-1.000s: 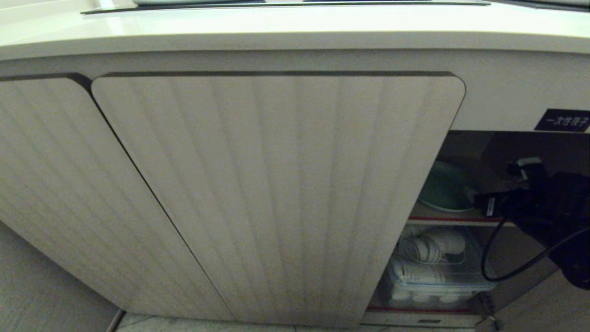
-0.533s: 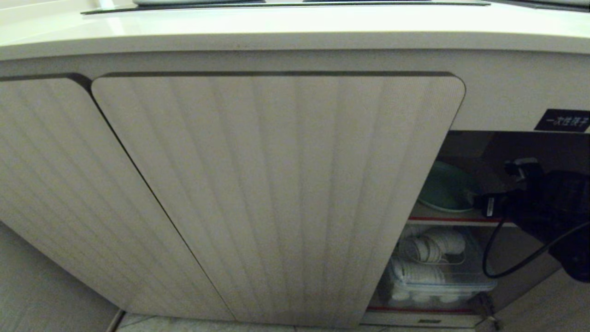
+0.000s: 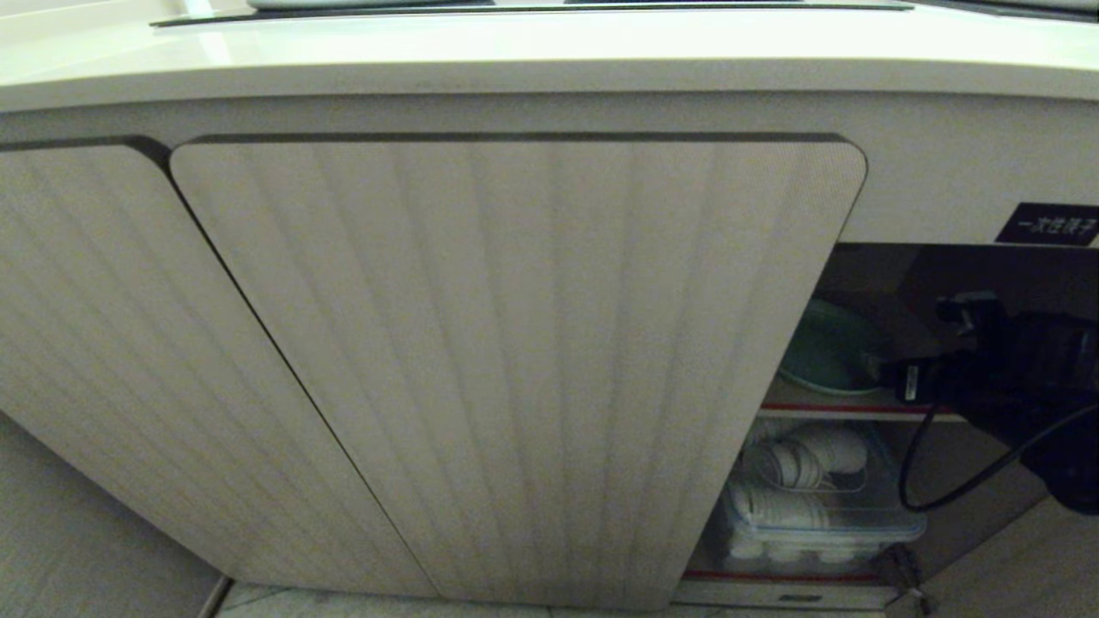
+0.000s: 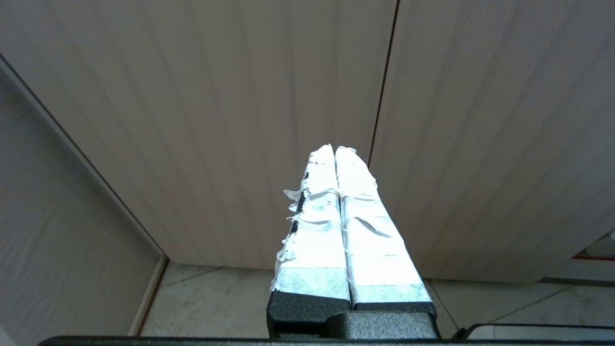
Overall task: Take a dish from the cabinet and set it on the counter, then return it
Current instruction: Take the plate from the cabinet
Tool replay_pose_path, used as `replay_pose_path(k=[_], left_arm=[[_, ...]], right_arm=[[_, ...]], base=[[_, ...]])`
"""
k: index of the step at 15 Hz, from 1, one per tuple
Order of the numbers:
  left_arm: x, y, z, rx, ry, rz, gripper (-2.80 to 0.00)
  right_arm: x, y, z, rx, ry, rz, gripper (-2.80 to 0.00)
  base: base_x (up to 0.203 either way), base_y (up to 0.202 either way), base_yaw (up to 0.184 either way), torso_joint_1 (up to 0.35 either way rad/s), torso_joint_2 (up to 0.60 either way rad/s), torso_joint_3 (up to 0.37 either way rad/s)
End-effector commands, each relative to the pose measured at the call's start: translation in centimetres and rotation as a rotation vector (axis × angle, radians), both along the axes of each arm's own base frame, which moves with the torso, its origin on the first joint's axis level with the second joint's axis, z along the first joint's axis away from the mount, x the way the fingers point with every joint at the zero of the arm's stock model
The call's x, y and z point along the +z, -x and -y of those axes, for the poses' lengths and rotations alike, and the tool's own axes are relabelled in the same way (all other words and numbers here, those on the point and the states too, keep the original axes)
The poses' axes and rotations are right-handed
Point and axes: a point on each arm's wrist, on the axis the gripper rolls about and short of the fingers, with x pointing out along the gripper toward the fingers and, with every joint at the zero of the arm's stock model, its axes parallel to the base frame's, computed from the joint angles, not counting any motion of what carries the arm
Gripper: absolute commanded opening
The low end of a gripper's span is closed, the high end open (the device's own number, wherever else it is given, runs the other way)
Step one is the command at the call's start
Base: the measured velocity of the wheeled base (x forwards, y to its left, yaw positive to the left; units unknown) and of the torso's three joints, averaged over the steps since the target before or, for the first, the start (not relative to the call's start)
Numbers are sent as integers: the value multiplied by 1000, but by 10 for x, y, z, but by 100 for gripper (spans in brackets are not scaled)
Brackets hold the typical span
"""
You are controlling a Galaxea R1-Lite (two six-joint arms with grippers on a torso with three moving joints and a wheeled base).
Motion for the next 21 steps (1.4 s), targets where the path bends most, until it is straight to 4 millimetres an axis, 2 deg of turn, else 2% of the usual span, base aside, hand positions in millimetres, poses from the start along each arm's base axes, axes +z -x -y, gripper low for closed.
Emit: replay_pose_path(k=[1,13,21], left_arm=[[0,0,0,0,1,0,-280],[0,0,0,1,1,0,-280],[0,0,0,1,1,0,-280]], right_arm=[[4,-3,1,1,3,9,0],[5,-23,4,3,-3,-32,0],[-7,-32,6,1,-22,-96,0]], base=[[0,0,0,0,0,0],[0,0,0,0,0,0],[0,0,0,0,0,0]])
